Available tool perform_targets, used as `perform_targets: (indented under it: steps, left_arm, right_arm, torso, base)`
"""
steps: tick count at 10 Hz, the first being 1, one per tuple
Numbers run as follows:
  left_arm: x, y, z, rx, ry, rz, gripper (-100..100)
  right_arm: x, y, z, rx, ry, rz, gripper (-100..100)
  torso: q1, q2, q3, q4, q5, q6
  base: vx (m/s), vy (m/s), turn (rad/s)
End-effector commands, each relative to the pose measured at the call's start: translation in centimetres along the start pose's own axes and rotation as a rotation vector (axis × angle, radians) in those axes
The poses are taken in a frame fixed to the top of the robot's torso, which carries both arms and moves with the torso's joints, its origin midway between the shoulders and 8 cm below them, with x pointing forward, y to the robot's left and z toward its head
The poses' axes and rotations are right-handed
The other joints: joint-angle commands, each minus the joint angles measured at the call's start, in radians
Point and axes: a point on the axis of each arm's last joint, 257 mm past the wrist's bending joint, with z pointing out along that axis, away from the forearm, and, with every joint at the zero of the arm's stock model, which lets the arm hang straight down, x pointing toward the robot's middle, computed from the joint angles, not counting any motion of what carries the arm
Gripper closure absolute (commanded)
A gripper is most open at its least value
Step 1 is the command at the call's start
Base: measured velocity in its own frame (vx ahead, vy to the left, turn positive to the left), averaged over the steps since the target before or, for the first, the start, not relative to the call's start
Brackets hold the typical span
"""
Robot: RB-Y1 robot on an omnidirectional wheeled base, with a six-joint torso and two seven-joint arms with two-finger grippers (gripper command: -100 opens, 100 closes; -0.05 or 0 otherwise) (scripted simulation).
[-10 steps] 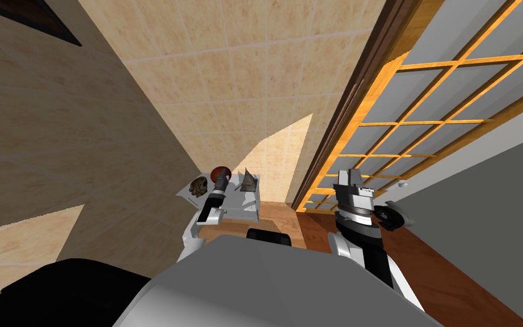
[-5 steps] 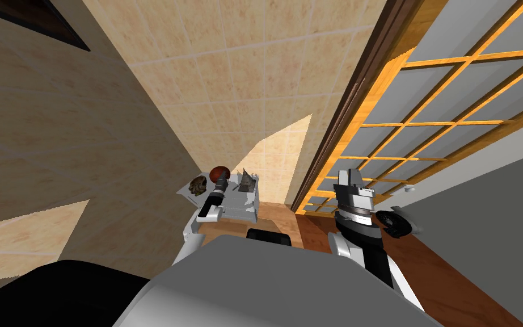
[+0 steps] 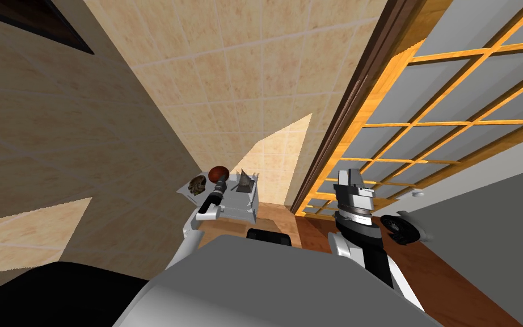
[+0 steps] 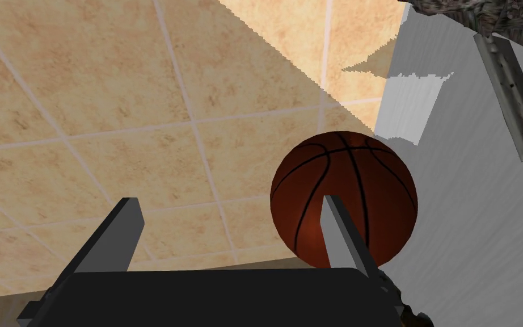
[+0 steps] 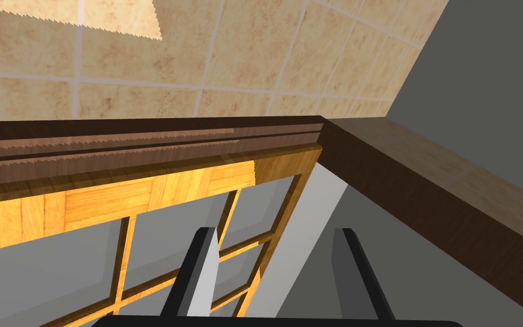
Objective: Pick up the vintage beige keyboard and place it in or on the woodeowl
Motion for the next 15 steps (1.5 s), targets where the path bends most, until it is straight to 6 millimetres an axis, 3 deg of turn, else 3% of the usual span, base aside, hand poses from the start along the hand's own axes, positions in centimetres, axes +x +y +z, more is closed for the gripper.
perform_targets:
  steps: [1, 2, 10, 13, 15]
  left_arm:
    - [-0.9, 1.8, 0.4, -0.061, -0.013, -0.017, -100]
    - [-0.9, 2.0, 0.4, -0.068, -0.014, -0.017, -100]
    - [-5.9, 11.5, 0.6, -0.38, -0.107, -0.113, -100]
    - [-6.8, 12.9, 0.3, -0.432, -0.125, -0.128, -100]
    - [-8.3, 15.1, -0.2, -0.51, -0.16, -0.156, -100]
  right_arm:
    - [0.0, 0.0, 0.0, 0.0, 0.0, 0.0, 0]
    - [0.0, 0.0, 0.0, 0.0, 0.0, 0.0, 0]
    - [0.0, 0.0, 0.0, 0.0, 0.0, 0.0, 0]
    - [0.0, 0.0, 0.0, 0.0, 0.0, 0.0, 0]
    - [0.0, 0.0, 0.0, 0.0, 0.0, 0.0, 0]
  torso:
    - [0.0, 0.0, 0.0, 0.0, 0.0, 0.0]
    - [-0.001, 0.0, 0.0, 0.0, 0.0, 0.0]
    - [0.0, -0.001, -0.001, 0.0, 0.0, 0.0]
    - [0.0, -0.001, -0.001, 0.0, 0.0, 0.0]
    - [0.001, -0.001, 0.0, 0.0, 0.0, 0.0]
  base:
    - [0.035, -0.066, 0.058]
    - [0.035, -0.054, 0.03]
    - [0.049, -0.068, 0.056]
    - [0.043, -0.055, 0.028]
    - [0.048, -0.057, 0.035]
